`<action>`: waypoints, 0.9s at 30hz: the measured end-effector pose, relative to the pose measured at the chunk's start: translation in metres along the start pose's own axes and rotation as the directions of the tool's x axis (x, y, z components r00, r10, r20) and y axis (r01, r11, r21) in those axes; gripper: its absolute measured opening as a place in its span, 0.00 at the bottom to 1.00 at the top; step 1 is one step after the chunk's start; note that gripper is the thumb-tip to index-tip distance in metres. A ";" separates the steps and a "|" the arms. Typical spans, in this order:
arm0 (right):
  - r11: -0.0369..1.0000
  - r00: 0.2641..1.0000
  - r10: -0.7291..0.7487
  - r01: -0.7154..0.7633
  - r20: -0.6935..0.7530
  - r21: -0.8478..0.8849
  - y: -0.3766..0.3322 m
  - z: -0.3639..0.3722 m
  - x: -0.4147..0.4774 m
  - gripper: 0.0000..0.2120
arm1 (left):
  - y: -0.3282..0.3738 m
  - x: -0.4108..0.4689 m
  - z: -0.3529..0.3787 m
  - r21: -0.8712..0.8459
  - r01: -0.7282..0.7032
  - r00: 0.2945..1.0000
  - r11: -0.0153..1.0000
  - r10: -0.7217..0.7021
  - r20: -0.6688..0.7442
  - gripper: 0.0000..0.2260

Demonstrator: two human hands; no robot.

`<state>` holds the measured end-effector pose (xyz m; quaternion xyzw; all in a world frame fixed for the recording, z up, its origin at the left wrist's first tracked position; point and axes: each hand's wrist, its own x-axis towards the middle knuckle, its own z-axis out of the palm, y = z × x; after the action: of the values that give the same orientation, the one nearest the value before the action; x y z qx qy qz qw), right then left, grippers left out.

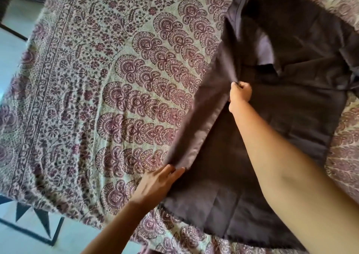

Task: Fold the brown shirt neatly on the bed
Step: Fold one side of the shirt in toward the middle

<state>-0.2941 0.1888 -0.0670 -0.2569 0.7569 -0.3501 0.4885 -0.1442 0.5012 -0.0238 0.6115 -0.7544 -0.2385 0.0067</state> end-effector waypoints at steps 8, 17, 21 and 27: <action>0.995 0.979 -0.101 0.104 0.177 -0.004 0.014 -0.015 0.000 0.15 | 0.014 -0.012 0.018 -0.043 -0.156 0.988 0.987 0.156 0.002 0.17; 0.982 0.964 -0.158 0.176 0.214 -0.070 0.021 -0.035 -0.008 0.18 | 0.003 -0.028 0.033 0.018 -0.103 0.994 0.995 0.103 -0.032 0.15; 0.989 0.953 -0.125 0.142 0.275 -0.042 0.030 -0.038 -0.013 0.16 | -0.011 -0.042 0.035 0.123 0.011 0.999 0.992 -0.015 0.034 0.25; 0.944 0.951 -0.221 0.264 0.218 -0.196 0.031 -0.033 -0.018 0.22 | -0.026 -0.035 0.023 -0.084 -0.106 0.994 0.991 0.109 0.029 0.03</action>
<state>-0.3191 0.2306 -0.0714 -0.4343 0.7027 -0.2940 0.4808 -0.1184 0.5386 -0.0442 0.5651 -0.7758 -0.2789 0.0321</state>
